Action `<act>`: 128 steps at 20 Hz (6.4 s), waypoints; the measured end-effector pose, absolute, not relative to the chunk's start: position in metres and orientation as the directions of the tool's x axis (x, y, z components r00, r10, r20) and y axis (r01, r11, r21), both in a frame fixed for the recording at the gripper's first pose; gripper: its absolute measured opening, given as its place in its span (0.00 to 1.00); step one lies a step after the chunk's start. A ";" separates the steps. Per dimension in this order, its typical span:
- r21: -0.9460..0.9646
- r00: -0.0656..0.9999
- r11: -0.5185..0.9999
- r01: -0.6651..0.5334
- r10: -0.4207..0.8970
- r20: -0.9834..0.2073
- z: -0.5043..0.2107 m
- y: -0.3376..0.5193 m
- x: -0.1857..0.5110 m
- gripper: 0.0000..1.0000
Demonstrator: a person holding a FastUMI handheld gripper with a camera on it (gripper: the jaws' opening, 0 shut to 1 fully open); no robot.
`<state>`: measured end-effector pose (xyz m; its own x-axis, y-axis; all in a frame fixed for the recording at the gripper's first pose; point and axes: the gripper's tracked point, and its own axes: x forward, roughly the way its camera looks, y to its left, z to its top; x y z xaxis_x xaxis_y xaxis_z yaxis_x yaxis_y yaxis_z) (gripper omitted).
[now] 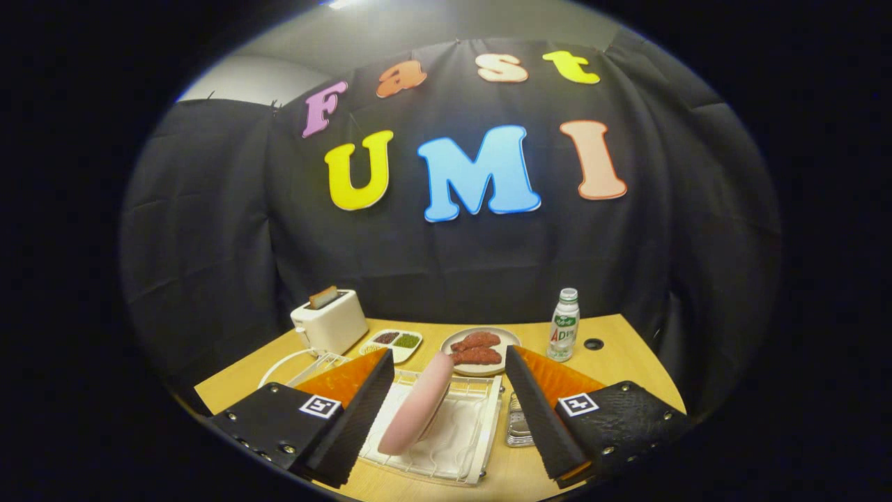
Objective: Take the plate from the dish rack, then take the spoon from the basket and place it into the plate.
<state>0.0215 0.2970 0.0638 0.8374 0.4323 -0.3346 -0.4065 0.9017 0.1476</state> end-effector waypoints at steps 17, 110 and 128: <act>0.392 0.281 0.873 -0.289 0.469 -0.838 -0.070 0.360 0.018 0.79; 0.701 0.135 0.710 0.067 0.690 -0.711 -0.166 0.245 -0.208 0.30; 0.515 0.598 0.856 -0.047 0.437 -0.672 -0.094 0.128 -0.108 0.48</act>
